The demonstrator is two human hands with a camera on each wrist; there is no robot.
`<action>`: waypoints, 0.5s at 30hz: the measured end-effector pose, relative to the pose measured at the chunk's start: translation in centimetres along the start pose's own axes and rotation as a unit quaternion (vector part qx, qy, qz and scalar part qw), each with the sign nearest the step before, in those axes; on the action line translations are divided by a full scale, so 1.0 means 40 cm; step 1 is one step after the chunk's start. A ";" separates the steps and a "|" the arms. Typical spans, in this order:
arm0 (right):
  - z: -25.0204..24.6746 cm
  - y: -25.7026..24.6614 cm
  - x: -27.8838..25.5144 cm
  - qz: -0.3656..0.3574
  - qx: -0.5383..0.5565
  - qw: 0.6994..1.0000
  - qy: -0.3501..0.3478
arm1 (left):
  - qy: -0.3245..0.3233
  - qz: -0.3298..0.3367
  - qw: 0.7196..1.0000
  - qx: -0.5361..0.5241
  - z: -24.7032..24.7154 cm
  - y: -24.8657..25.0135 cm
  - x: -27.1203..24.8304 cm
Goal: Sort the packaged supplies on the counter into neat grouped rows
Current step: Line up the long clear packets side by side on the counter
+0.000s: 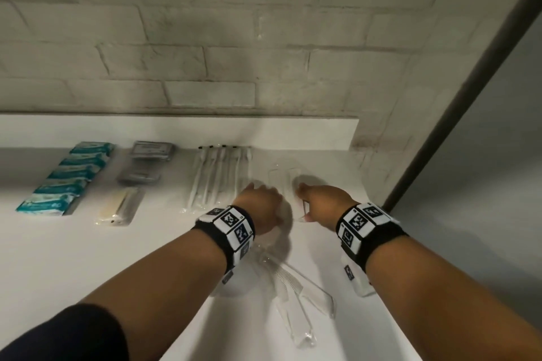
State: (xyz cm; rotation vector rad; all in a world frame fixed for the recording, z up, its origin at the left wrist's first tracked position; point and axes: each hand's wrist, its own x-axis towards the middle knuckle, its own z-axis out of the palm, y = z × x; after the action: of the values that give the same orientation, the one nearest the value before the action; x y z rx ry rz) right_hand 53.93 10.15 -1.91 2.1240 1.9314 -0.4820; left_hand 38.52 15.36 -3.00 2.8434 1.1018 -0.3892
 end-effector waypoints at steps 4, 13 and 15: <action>-0.003 -0.003 0.030 0.009 0.028 1.000 0.011 | -0.010 0.002 0.999 0.041 0.002 -0.033 0.018; -0.004 0.000 0.056 0.013 0.009 1.000 -0.002 | -0.053 0.001 0.996 0.074 -0.005 -0.037 0.034; -0.006 -0.002 0.059 0.006 -0.003 1.000 0.003 | -0.059 -0.004 0.995 0.079 -0.009 -0.038 0.040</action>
State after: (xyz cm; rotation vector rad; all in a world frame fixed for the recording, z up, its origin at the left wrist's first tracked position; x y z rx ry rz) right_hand 54.06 12.41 -2.61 2.1354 1.9188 -0.4685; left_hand 38.74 17.58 -3.03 2.9049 1.1075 -0.6635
